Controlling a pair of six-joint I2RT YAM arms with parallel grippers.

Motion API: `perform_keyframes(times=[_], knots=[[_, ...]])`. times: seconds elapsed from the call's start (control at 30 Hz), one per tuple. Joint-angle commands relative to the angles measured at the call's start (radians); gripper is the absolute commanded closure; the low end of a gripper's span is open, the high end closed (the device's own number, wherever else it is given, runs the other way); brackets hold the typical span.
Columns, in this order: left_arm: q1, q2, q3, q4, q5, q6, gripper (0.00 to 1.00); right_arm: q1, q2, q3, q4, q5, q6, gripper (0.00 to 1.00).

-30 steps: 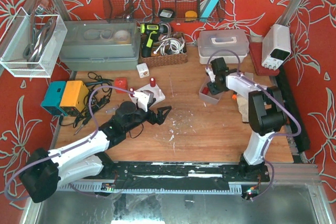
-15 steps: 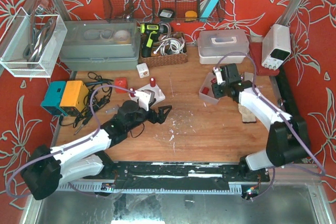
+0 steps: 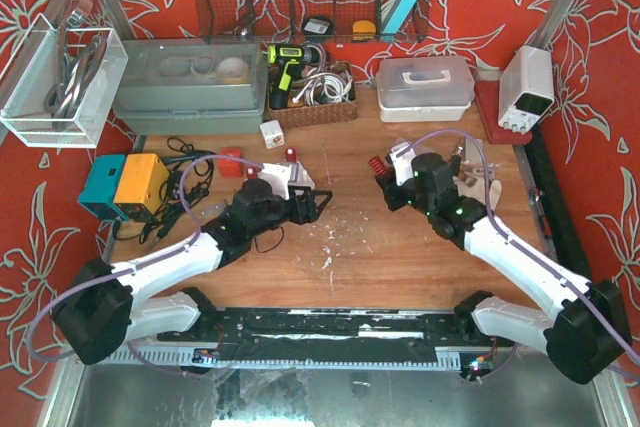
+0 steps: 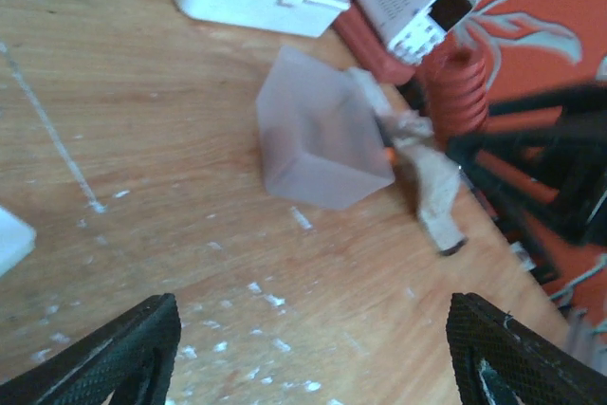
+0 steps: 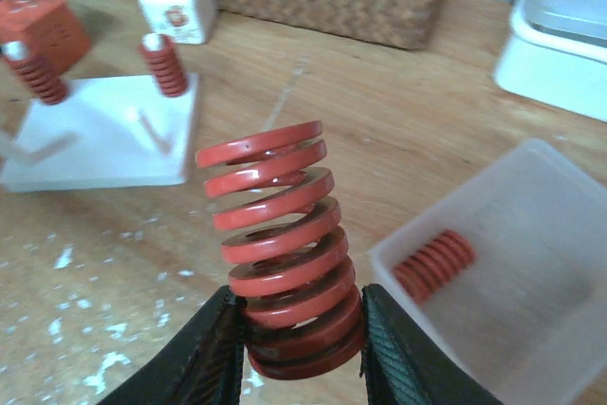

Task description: Install the large spring

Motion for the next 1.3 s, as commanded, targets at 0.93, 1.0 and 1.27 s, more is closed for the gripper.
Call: perform_keyframes(times=[0.93, 1.0, 1.27], knots=[[0.020, 0.209, 0.275, 0.005, 0.371, -0.260, 0.33, 0.308, -0.083, -0.169, 0.329, 0.074, -0.068, 0.98], [0.020, 0.209, 0.276, 0.009, 0.368, -0.267, 0.39, 0.314, -0.080, -0.166, 0.327, 0.076, -0.071, 0.98], [0.020, 0.207, 0.272, 0.005, 0.339, -0.267, 0.59, 0.323, -0.065, -0.160, 0.326, 0.057, -0.082, 0.97]])
